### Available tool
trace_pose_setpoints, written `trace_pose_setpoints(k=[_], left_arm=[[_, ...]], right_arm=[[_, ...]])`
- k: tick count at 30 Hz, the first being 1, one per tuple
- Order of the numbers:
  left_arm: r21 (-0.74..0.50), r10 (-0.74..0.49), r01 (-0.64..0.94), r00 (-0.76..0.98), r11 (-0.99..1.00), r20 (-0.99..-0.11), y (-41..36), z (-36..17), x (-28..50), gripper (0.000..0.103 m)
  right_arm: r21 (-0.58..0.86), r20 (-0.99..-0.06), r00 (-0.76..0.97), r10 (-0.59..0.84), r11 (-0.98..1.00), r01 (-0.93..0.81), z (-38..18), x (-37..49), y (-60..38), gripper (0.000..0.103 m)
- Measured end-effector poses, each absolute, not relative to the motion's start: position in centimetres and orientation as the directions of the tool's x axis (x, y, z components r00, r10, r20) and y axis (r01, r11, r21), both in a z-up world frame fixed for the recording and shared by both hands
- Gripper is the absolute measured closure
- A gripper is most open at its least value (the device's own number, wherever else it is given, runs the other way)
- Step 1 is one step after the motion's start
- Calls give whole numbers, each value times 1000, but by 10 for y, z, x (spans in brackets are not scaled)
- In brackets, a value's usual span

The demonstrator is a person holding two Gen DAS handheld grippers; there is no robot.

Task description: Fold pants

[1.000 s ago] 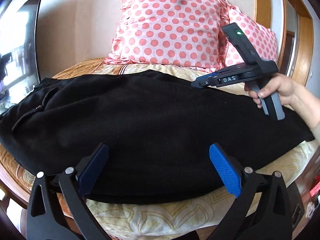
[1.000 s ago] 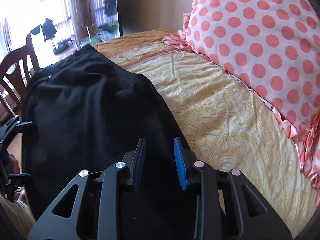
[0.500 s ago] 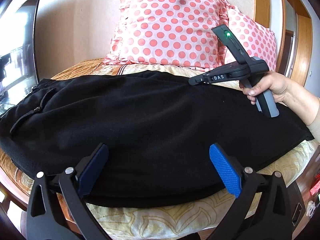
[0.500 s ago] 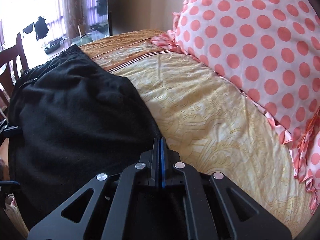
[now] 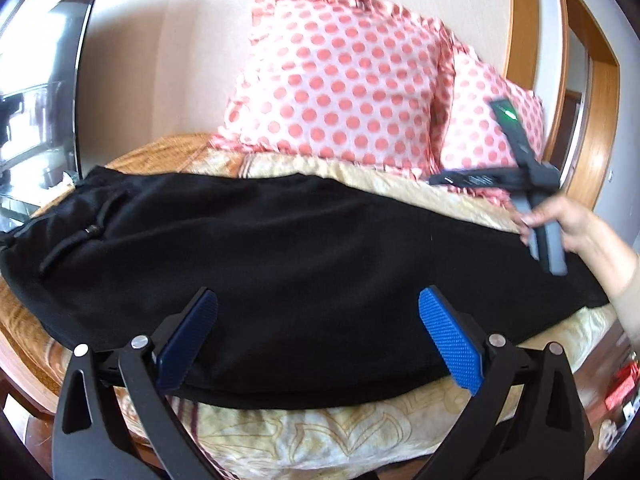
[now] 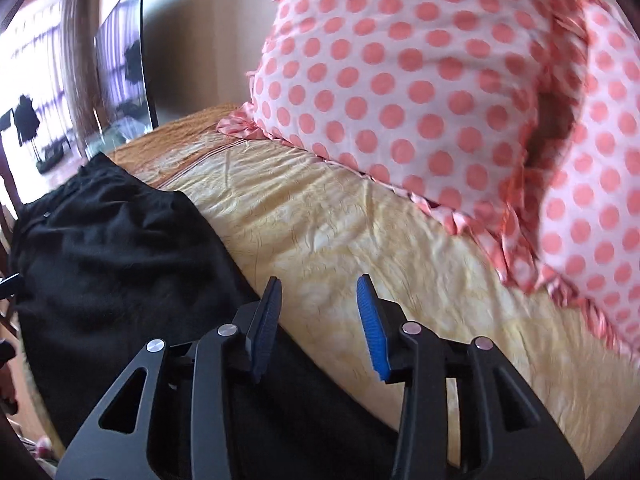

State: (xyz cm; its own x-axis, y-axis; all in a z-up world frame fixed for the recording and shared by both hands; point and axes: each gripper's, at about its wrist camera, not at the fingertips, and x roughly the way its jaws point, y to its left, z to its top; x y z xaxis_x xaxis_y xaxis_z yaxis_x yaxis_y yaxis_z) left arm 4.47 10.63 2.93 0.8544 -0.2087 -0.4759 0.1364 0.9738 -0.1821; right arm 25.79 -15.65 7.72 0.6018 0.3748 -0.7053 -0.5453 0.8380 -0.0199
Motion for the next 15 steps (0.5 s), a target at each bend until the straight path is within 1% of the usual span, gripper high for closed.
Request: trace_pose_setpoints(k=[3, 7, 9, 11, 13, 15], left_arm=[[-187, -233, 163, 854, 969, -465, 99, 32, 46, 2], [-124, -227, 190, 834, 974, -502, 79, 25, 52, 2], [-101, -207, 181, 815, 978, -542, 75, 17, 57, 2], [-106, -199, 169, 796, 980, -572, 76, 9, 62, 2], [-92, -191, 169, 796, 981, -574, 75, 7, 63, 2], [-78, -180, 165, 798, 983, -576, 74, 6, 62, 2]], right_arm=[[-45, -734, 573, 365, 816, -577, 69, 244, -160, 62], [-73, -784, 532, 320, 803, -592, 51, 238, -155, 63], [-110, -810, 533, 247, 827, -551, 38, 242, -159, 63], [-131, -800, 564, 207, 856, -500, 35, 243, -173, 62], [-168, -787, 604, 128, 897, -409, 39, 237, -197, 62], [-133, -758, 643, 114, 937, -323, 50, 225, -227, 62]])
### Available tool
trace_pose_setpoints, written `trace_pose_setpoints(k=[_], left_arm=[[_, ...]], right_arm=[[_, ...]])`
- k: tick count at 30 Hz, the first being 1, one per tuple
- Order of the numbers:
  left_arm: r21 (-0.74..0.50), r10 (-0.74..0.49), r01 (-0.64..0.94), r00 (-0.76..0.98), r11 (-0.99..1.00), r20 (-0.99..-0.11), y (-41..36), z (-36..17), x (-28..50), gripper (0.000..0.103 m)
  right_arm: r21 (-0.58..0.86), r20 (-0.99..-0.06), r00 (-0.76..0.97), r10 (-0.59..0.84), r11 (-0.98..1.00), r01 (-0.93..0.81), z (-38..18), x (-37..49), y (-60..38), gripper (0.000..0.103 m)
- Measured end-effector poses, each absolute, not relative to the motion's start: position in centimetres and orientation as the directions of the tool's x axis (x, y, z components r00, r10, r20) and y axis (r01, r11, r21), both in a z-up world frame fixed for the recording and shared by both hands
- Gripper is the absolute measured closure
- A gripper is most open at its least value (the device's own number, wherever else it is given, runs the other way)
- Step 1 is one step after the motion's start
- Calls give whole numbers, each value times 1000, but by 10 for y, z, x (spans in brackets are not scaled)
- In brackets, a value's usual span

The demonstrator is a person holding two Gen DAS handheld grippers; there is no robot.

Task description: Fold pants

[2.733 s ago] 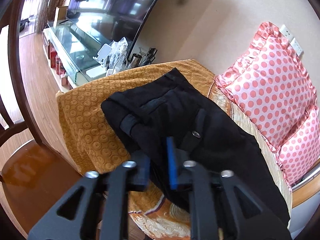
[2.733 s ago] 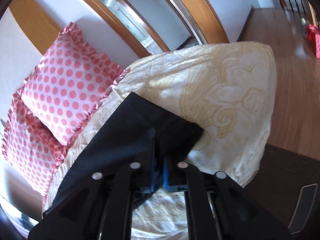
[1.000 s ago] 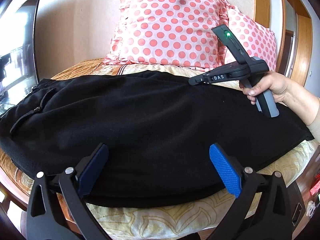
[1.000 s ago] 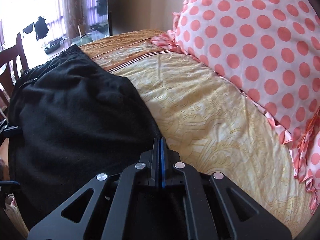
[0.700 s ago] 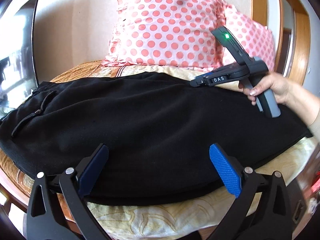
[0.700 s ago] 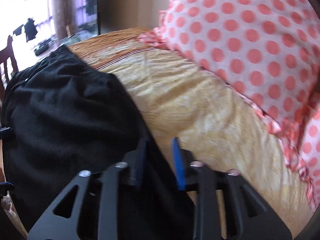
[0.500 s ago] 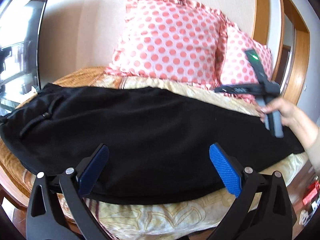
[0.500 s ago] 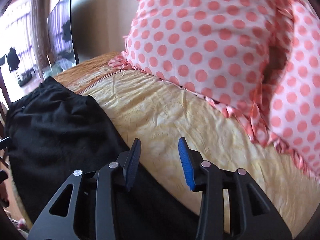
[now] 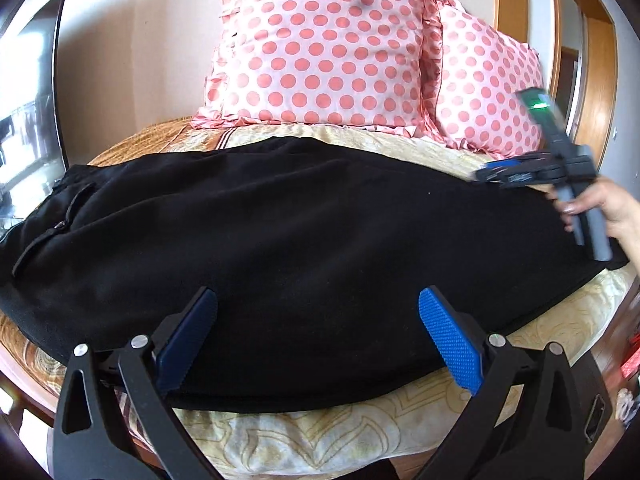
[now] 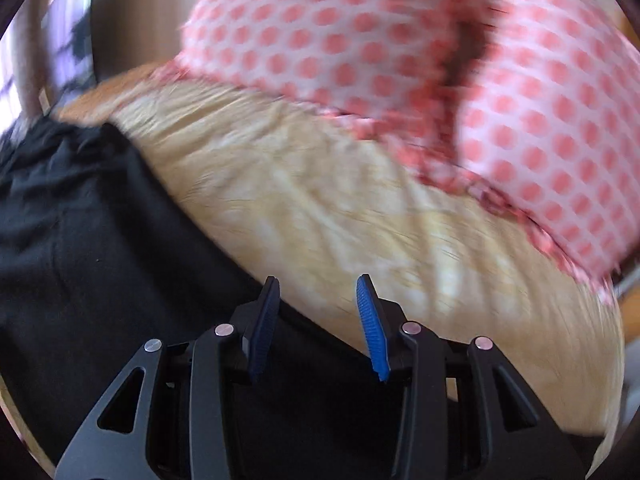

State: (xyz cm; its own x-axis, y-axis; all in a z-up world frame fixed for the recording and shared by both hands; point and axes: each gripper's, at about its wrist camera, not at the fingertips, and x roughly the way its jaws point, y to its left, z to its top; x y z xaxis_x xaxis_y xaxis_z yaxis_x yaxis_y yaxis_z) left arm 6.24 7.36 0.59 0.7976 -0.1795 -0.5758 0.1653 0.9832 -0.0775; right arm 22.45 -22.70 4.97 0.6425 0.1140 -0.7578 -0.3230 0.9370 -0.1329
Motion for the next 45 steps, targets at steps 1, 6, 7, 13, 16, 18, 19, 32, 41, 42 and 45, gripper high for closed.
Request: trace_pose_setpoints(k=[1, 6, 7, 13, 16, 18, 19, 32, 41, 42, 45], left_arm=[[-76, -176, 162, 799, 984, -575, 73, 5, 63, 2], [-75, -174, 160, 801, 984, -573, 73, 4, 62, 2], [-76, -175, 161, 801, 984, -573, 73, 4, 61, 2], [-62, -170, 164, 802, 984, -572, 72, 4, 60, 2], [-52, -167, 167, 803, 985, -573, 71, 3, 60, 2], [-45, -164, 169, 802, 985, -574, 70, 3, 60, 2], [-43, -162, 169, 802, 985, -575, 69, 3, 60, 2], [-36, -165, 176, 802, 984, -575, 70, 3, 61, 2], [-37, -164, 174, 802, 984, -574, 69, 3, 60, 2], [-39, -165, 175, 802, 984, -574, 70, 3, 60, 2], [-45, -171, 177, 801, 983, -574, 70, 3, 59, 2]], right_arm=[[-82, -735, 670, 102, 968, -237, 60, 211, -257, 62], [134, -682, 730, -41, 975, 180, 90, 137, -400, 57], [179, -684, 724, -86, 943, 281, 93, 115, -433, 52], [416, -702, 686, -193, 669, 615, 85, -1, -561, 50], [484, -709, 680, -188, 572, 662, 69, -36, -590, 50], [520, -710, 685, -164, 535, 666, 62, -43, -599, 50], [543, -710, 688, -146, 507, 669, 55, -46, -602, 50], [608, -715, 696, -66, 432, 666, 35, -28, -603, 48], [728, -625, 780, -17, 346, 591, 24, -29, -600, 49], [727, -622, 783, -29, 351, 590, 24, -30, -599, 51], [689, -642, 764, -70, 384, 615, 22, -26, -597, 81]])
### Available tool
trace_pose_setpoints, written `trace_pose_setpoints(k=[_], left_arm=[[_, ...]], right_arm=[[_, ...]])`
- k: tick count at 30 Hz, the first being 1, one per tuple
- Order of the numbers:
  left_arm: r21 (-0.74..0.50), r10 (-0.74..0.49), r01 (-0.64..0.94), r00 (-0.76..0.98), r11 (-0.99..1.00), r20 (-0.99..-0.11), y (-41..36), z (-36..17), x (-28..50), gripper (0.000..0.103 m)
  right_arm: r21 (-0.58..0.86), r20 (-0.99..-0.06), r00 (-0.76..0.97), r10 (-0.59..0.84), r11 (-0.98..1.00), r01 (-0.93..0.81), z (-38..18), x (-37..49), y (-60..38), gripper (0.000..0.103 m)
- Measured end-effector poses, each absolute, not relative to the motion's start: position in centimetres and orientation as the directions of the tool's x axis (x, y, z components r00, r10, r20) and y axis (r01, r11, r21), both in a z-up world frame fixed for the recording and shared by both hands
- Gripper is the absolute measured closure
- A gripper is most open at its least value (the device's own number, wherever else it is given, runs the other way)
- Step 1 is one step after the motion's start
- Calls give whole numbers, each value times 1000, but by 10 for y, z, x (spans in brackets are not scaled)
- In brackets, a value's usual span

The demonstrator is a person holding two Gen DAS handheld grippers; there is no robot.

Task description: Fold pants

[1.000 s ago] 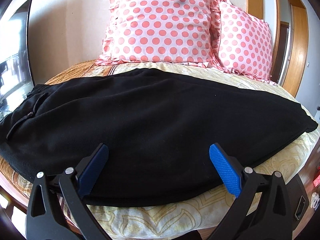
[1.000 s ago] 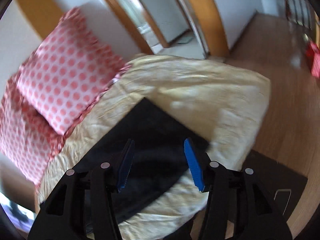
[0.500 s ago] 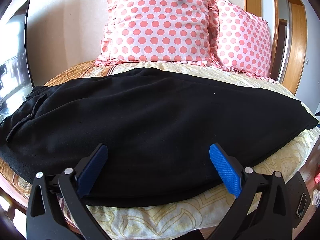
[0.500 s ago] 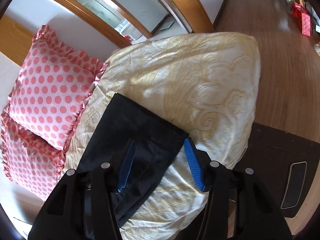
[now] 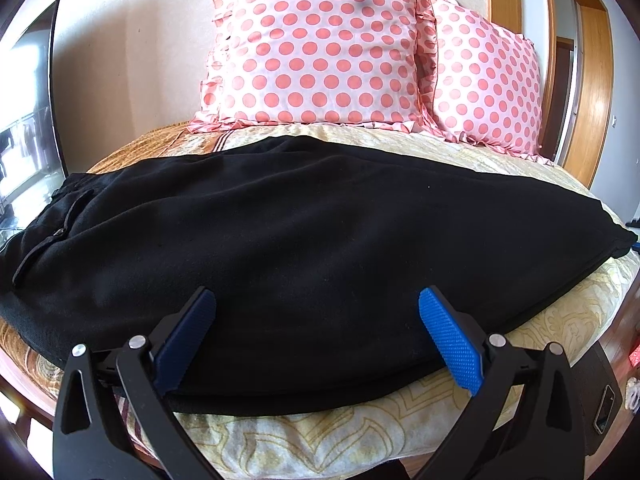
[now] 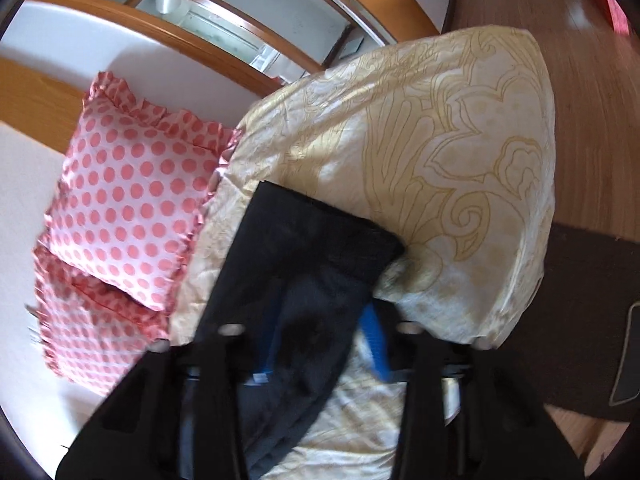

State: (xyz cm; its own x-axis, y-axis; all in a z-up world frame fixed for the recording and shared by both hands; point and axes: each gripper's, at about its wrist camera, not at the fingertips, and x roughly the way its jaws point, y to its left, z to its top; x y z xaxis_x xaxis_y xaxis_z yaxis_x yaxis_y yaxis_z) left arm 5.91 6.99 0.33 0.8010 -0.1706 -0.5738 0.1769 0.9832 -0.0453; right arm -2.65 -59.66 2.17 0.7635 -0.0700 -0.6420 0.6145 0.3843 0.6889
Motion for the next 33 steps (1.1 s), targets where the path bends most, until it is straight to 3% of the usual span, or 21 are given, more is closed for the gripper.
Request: trace_pose_setpoints(k=[1, 2, 6, 12, 16, 22, 26, 29, 33], left_arm=[[-49, -173, 178, 800, 983, -574, 70, 4, 59, 2], [-52, -176, 179, 799, 982, -575, 70, 4, 59, 2], [-77, -195, 184, 793, 980, -577, 72, 5, 59, 2], [-85, -195, 180, 791, 980, -580, 71, 6, 60, 2], [-89, -193, 174, 793, 981, -578, 71, 6, 61, 2], [-124, -206, 165, 794, 979, -573, 75, 7, 61, 2], [-128, -206, 161, 795, 979, -570, 75, 7, 61, 2], [-125, -205, 163, 796, 979, -570, 75, 7, 61, 2], [-119, -207, 169, 796, 978, -568, 75, 7, 60, 2]], right_arm=[[694, -637, 768, -71, 381, 611, 20, -26, -597, 92], [715, -618, 784, -63, 370, 593, 16, -27, -598, 93], [737, -561, 824, -79, 405, 541, 23, -28, -595, 95], [714, -423, 905, -31, 604, 355, 83, -2, -554, 95], [667, -338, 935, 109, 729, 156, 123, 35, -491, 95], [578, -272, 850, 451, 783, -231, 148, 100, -343, 95], [530, -377, 691, 617, 755, -385, 115, 127, -244, 95], [464, -536, 578, 616, 786, -407, 72, 135, -190, 95], [488, -595, 518, 615, 788, -376, 43, 135, -177, 95]])
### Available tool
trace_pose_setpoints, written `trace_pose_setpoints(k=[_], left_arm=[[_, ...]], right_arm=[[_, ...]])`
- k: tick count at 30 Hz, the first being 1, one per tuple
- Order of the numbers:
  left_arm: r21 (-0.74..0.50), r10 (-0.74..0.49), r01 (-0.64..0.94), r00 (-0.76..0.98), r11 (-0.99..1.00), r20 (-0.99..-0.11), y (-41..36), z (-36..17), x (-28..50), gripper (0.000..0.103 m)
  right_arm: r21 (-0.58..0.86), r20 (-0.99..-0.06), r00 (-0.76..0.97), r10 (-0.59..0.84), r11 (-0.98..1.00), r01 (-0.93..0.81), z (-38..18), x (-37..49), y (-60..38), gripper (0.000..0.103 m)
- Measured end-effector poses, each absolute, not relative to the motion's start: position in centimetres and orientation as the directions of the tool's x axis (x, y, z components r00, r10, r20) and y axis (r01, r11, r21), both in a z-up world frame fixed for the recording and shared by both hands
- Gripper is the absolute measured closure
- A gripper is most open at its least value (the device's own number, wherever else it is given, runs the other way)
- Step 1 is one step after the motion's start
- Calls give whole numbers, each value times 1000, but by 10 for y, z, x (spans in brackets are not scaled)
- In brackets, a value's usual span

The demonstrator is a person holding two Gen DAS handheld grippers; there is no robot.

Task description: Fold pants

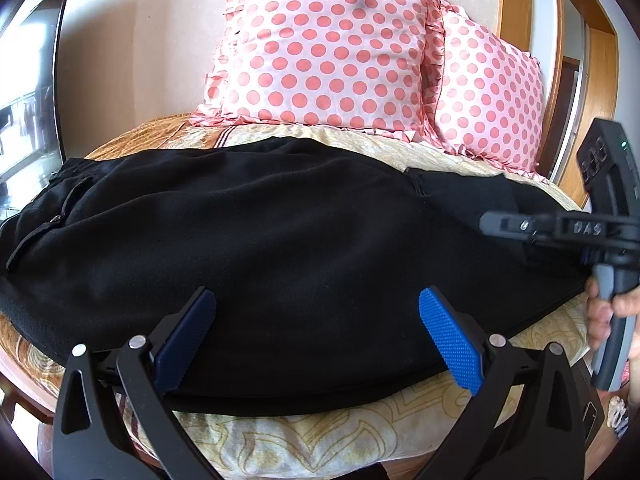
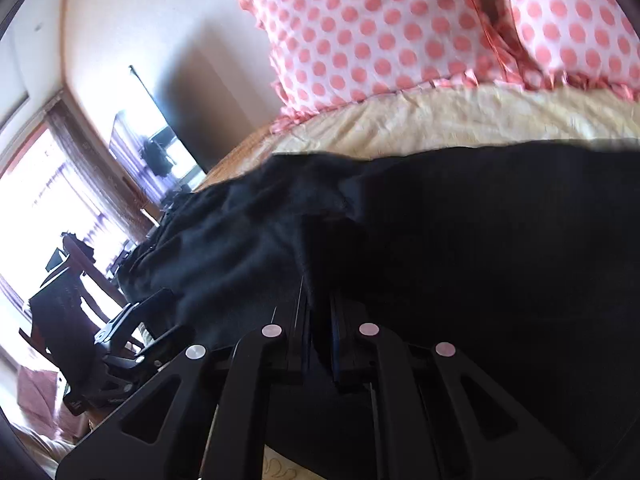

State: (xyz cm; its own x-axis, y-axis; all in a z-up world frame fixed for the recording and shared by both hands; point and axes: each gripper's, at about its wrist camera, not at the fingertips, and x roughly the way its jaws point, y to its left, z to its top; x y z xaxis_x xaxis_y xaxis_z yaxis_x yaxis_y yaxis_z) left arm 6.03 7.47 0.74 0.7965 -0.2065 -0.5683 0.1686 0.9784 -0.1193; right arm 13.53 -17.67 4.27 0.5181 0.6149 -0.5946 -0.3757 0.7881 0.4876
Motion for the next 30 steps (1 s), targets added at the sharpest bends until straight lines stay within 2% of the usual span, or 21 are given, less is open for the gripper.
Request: trace_pose_setpoints(k=[3, 7, 11, 14, 16, 20, 21, 24, 28, 30], left_arm=[[-120, -206, 167, 798, 979, -567, 75, 7, 60, 2], [-120, -204, 165, 800, 979, -564, 75, 7, 60, 2], [-120, -205, 166, 800, 979, -564, 75, 7, 59, 2], [-118, -202, 164, 801, 979, -564, 74, 6, 60, 2], [-114, -200, 164, 800, 980, -565, 74, 6, 59, 2], [-113, -199, 164, 800, 980, -565, 74, 6, 59, 2], [-114, -199, 163, 801, 980, -565, 75, 6, 60, 2], [-115, -197, 160, 802, 980, -564, 75, 6, 60, 2], [-109, -195, 162, 803, 981, -563, 75, 6, 60, 2], [-110, -196, 162, 802, 981, -564, 75, 7, 61, 2]], right_arm=[[456, -578, 555, 598, 801, -387, 52, 133, -177, 95], [333, -560, 608, 563, 825, -457, 69, 113, -163, 95], [358, -465, 647, 604, 797, -487, 84, 102, -166, 95], [310, -449, 683, 576, 817, -486, 84, 99, -162, 95], [337, -426, 686, 590, 807, -485, 85, 101, -162, 95], [487, -304, 740, 600, 765, -421, 95, 110, -187, 95], [484, -317, 731, 604, 766, -422, 95, 113, -185, 95], [420, -432, 651, 624, 778, -467, 83, 120, -155, 95], [499, -375, 658, 653, 741, -450, 80, 126, -153, 95], [463, -440, 622, 648, 757, -462, 72, 129, -138, 95]])
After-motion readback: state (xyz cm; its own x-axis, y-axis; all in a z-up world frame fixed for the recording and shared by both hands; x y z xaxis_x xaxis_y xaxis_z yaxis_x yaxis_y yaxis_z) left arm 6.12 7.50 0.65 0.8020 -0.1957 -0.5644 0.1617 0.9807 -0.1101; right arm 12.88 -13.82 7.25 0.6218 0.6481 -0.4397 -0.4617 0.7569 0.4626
